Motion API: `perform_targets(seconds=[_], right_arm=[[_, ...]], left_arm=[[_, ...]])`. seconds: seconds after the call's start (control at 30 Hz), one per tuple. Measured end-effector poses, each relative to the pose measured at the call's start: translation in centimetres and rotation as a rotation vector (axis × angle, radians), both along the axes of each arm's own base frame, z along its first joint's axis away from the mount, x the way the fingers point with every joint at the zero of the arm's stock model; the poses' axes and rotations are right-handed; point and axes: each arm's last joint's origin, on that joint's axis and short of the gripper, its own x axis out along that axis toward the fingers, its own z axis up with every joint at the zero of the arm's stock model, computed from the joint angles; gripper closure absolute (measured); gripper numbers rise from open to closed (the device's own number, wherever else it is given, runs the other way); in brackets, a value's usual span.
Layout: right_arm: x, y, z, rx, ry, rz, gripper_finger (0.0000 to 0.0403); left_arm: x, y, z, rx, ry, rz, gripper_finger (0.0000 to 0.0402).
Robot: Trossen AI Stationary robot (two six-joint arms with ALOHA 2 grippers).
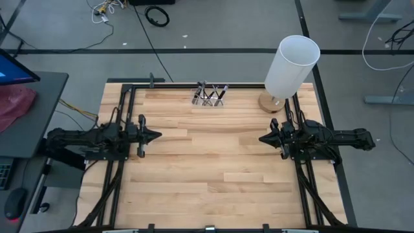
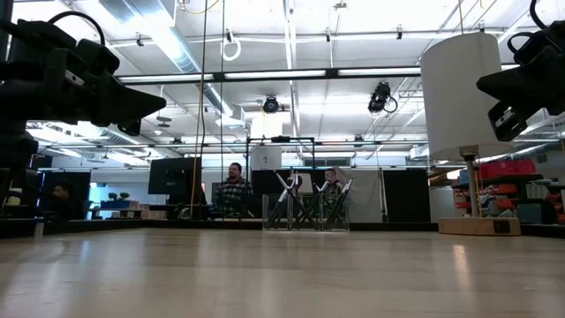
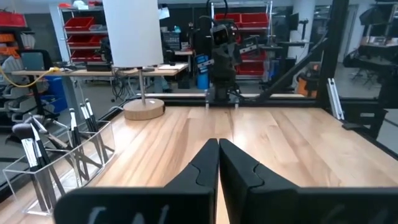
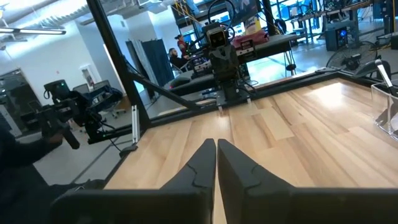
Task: Pick & Place Makeup Supplies
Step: Return to Home Position
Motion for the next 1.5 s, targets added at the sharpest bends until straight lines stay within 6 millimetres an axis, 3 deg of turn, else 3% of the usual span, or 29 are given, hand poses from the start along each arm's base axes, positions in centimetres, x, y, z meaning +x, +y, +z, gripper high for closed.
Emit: perform_targets(seconds=[1.5], right_arm=[[-0.12,0.11,0.16,0.000,-0.023,0.011,0.0382]], left_arm=[[-0.14,0.22,0.36,-0.003,-0.042,0.013,0.0383]])
